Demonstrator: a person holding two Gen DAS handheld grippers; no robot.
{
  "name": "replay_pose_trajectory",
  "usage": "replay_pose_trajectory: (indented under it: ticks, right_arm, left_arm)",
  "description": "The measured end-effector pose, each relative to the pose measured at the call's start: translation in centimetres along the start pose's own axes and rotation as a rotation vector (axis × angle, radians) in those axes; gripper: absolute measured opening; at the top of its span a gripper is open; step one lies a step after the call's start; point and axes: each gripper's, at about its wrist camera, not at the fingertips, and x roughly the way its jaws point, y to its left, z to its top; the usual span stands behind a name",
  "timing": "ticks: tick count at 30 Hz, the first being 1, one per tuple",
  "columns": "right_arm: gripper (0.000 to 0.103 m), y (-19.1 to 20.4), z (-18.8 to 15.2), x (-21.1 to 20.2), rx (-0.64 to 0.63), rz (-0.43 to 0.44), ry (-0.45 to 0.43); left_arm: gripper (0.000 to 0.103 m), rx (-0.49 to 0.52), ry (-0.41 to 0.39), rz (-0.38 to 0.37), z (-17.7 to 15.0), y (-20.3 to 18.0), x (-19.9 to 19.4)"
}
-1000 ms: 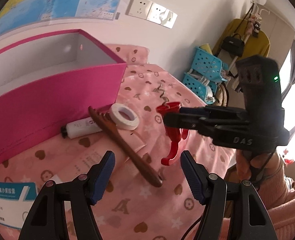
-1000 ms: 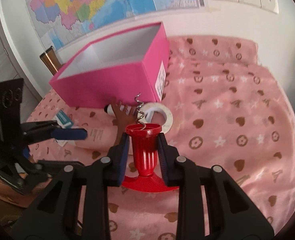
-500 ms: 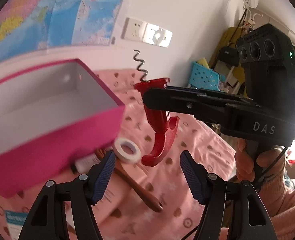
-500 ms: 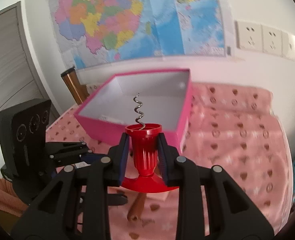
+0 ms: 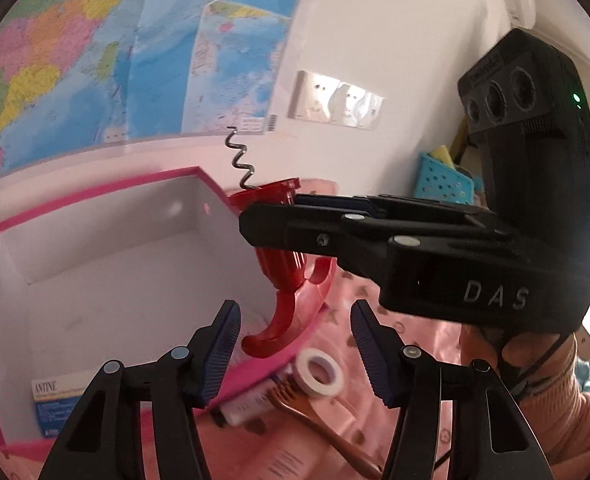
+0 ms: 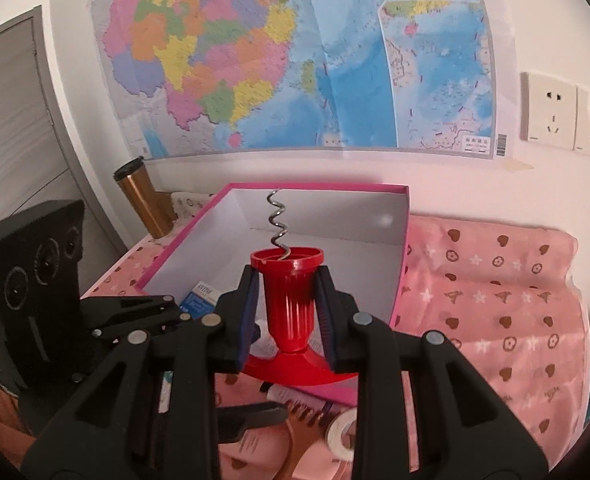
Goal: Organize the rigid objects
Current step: 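Lift the red corkscrew into the magenta box and release it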
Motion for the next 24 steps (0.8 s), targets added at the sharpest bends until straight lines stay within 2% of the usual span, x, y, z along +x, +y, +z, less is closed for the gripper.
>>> replay_pose_trajectory:
  ticks: [7,11,15,16,19,24]
  right_arm:
    - [0.03,-1.7,0.7,3.5,0.031,-0.035,0.061]
    - [0.03,-2.6,0.5,5.7,0.061,-0.035,0.126]
    - [0.031,-2.8,-0.1,7.3,0.059,-0.102,0.182]
    - [0.032,-2.7,-0.2,7.6,0.054,-0.13,0.187]
    - [0.048,-2.8,-0.3,7.6,0.048,-0.193,0.188]
    - [0.049,-2.9,-0.5,5.4,0.054,-0.184,0.133]
  left_arm:
    - [0.057,-0.089,0.058,-0.037,0.7,3.2,2.9]
    - [0.057,-0.112,0.085,-0.04,0.4,3.9,3.7]
    - [0.057,-0.11,0.1,-0.017,0.0,4.1,3.9]
    - [0.058,-0.112,0.101,-0.015,0.0,4.3,3.9]
    - [0.058,-0.121,0.101,-0.006,0.0,4.8,3.6]
    - [0.059,-0.107,0.069,0.03,-0.7,4.8,1.8]
